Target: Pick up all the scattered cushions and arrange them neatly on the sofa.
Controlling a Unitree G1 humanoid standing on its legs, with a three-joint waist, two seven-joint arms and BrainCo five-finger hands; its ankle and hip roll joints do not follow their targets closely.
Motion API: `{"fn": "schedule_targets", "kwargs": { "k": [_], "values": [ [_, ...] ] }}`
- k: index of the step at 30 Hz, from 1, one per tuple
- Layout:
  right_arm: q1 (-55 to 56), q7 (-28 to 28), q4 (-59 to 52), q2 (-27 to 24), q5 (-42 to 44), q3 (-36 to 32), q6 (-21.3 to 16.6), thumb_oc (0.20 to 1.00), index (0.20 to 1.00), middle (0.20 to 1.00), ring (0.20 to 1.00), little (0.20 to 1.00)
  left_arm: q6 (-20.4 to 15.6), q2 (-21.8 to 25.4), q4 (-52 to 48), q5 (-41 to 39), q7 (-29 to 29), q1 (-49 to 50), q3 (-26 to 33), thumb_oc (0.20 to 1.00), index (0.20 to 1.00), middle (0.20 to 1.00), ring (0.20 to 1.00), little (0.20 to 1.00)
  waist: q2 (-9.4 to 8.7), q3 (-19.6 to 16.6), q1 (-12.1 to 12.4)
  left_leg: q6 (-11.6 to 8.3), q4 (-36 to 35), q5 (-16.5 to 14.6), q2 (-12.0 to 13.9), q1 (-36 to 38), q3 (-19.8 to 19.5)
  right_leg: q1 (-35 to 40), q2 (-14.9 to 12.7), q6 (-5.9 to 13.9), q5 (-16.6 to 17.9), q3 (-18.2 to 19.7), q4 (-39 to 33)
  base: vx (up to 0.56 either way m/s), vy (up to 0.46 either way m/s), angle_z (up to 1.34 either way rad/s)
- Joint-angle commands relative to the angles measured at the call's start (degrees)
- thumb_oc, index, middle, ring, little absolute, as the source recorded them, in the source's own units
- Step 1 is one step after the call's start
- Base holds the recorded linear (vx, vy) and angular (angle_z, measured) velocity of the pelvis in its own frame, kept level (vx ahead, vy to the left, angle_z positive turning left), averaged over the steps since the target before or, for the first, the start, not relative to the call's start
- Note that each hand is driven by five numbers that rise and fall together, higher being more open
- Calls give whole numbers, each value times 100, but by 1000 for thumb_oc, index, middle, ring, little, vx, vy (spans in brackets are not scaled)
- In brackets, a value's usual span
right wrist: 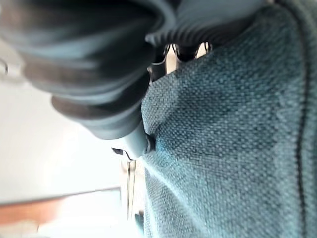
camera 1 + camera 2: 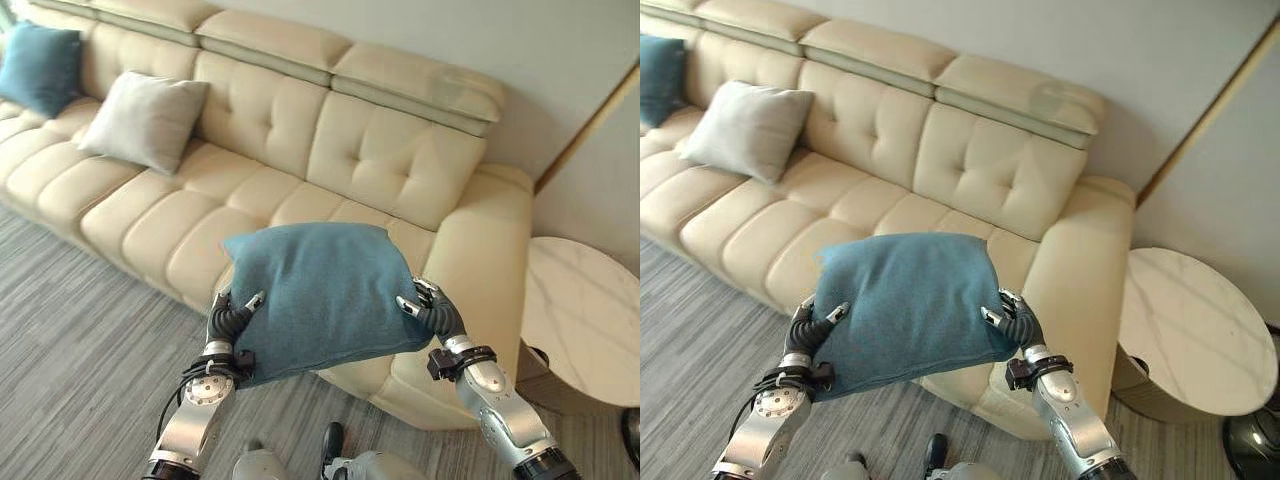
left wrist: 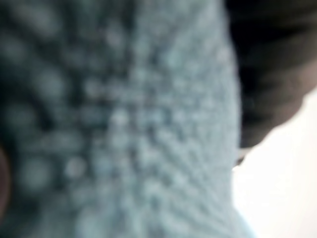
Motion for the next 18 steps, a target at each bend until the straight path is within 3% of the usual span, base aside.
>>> {"fn": "schedule_targets", "kwargs": {
  "k": [1, 5, 10, 13, 18],
  "values": [
    [-350, 278, -742, 284, 259, 180, -646, 200, 200, 200, 200, 200, -792, -81, -781, 122, -131, -428, -185, 200, 200, 200, 200, 200, 115, -159, 65, 238, -4, 302, -77, 33, 48, 252, -614, 787, -988, 52, -13, 132, 80, -56],
    [-335, 222, -760, 268, 223, 142, -639, 200, 200, 200, 200, 200, -792, -72, -795, 167, -114, -474, -225, 200, 200, 200, 200, 200, 214, -86, 115, 163, -375, 446, -158, -167, -252, 399, -603, 827, -1098, 338, -14, 103, 93, -33],
    [-236, 263, -819, 261, 93, 133, -589, 200, 200, 200, 200, 200, -803, -87, -828, 173, -220, -427, -324, 200, 200, 200, 200, 200, 434, -258, 61, 152, -484, 560, -186, 64, -146, 518, -739, 947, -1092, 551, -19, 151, 237, -45],
    [-207, 246, -796, 316, 54, 130, -544, 200, 200, 200, 200, 200, -792, -43, -806, 179, -241, -457, -395, 200, 200, 200, 200, 200, 405, -320, 52, 255, -439, 497, -264, 174, -40, 509, -884, 1030, -1070, 662, 25, 141, 226, -29],
    [-258, 239, -715, 486, -123, 183, -450, 200, 200, 200, 200, 200, -749, 43, -758, 181, -211, -611, -456, 200, 200, 200, 200, 200, 362, -367, -17, 629, -360, 194, -549, 470, 428, 135, -1187, 1318, -865, 1030, 570, 80, 275, -45]
  ]
}}
